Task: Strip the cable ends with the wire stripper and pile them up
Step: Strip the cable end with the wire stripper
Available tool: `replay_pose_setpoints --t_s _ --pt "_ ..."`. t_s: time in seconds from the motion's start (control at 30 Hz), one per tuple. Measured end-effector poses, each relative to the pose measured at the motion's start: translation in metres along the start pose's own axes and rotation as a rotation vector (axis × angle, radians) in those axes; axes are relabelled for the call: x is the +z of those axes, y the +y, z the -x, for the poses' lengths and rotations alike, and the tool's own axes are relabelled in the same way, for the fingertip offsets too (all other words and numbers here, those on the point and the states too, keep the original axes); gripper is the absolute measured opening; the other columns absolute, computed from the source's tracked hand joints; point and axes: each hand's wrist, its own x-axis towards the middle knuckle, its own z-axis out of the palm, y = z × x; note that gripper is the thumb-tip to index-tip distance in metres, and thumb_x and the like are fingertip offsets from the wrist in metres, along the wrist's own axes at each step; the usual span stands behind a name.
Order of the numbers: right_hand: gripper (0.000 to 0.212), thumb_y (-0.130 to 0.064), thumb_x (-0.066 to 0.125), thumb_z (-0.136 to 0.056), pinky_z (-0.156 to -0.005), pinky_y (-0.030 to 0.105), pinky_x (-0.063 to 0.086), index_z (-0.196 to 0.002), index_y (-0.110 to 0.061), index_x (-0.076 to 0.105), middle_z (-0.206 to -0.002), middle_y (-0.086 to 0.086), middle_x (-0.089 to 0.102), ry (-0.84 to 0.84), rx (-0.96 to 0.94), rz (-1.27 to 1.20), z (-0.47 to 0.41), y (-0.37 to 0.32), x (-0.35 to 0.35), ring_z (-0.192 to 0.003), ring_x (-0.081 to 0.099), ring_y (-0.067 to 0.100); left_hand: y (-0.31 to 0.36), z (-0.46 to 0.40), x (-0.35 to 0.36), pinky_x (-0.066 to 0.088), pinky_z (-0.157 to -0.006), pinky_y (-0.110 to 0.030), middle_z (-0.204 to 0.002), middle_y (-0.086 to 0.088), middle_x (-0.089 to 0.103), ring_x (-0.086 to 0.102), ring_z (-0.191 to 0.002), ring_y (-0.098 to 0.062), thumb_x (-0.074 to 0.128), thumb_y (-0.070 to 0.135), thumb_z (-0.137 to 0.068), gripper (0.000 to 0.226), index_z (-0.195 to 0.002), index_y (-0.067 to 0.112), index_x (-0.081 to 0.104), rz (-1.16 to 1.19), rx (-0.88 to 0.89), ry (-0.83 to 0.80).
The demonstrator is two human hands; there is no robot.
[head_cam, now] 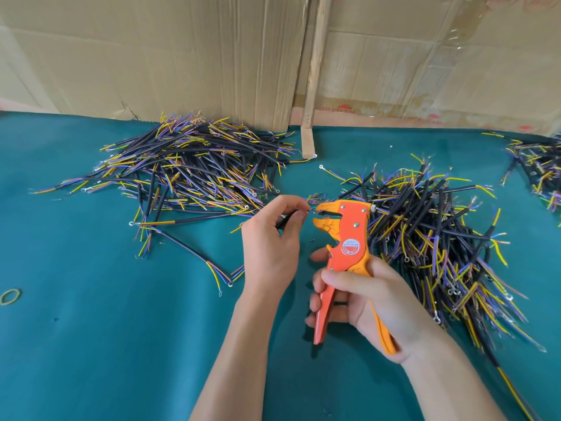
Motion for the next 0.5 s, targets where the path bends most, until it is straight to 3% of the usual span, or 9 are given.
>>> replay_pose_setpoints --t_s 0.27,0.5 --pt "0.030 -0.015 0.075 -0.082 -0.060 0.049 0.055 -0.106 0.001 0.068 -0.077 0.018 0.054 -0.008 -0.020 0.003 -0.0017 0.0011 -0.0011 -0.063 0.057 0.034 0.0033 0.0017 -0.0001 0.046 -0.069 -0.010 -0.082 0.021 0.071 0.064 -0.071 0.003 0.066 -0.003 -0.088 0.031 -0.086 0.027 0.072 0.011 0.008 -0.007" --pt "0.028 -0.019 0.074 -0.084 -0.060 0.049 0.055 -0.105 -0.002 0.069 -0.077 0.019 0.054 -0.026 -0.014 -0.013 -0.0018 0.0006 -0.0045 -0.064 0.057 0.034 0.0019 0.0024 0.0004 0.053 -0.075 -0.021 -0.086 0.018 0.072 0.068 -0.078 -0.010 0.067 -0.002 -0.087 0.026 -0.086 0.024 0.073 -0.039 0.055 -0.004"
